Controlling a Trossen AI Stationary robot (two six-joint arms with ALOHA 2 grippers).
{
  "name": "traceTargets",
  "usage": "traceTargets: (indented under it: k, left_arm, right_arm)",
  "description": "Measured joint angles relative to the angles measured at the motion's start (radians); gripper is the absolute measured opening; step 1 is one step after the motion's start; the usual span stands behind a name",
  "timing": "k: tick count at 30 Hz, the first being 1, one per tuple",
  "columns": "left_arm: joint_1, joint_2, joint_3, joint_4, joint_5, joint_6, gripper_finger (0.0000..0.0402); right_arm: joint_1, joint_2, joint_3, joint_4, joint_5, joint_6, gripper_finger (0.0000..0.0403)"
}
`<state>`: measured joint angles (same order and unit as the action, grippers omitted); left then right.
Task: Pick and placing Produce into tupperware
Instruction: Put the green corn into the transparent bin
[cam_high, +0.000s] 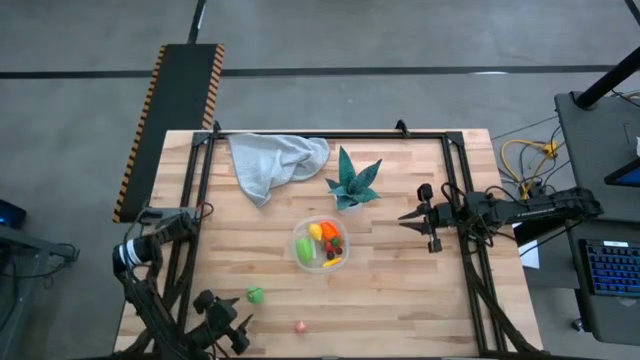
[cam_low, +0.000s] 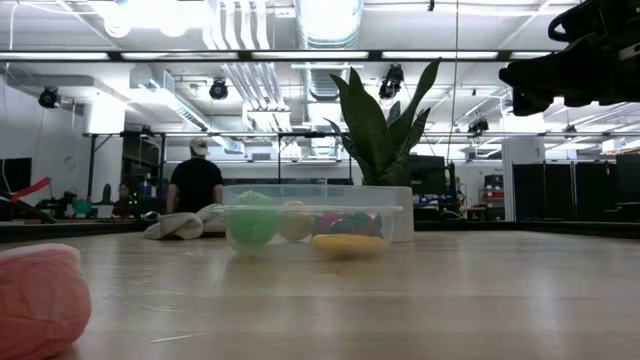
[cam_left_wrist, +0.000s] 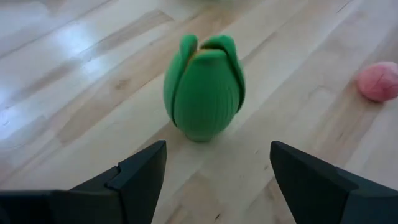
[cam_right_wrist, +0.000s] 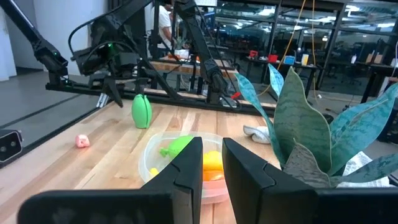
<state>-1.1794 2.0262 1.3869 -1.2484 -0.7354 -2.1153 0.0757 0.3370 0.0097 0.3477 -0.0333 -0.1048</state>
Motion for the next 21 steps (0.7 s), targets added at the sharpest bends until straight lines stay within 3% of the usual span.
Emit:
traceTargets:
  k: [12, 21]
  left_arm:
    - [0.0, 0.181, 0.074, -0.096, 0.006, -0.083, 0.0272]
    - [-0.004, 0.197, 0.07, -0.029, 0.029, -0.108, 0.0272]
  right_arm:
    - [0.0, 0.0, 0.0, -0.002, 0.0, 0.019, 0.0054]
    - [0.0, 0.0, 0.0, -0.008, 0.0, 0.027, 0.0054]
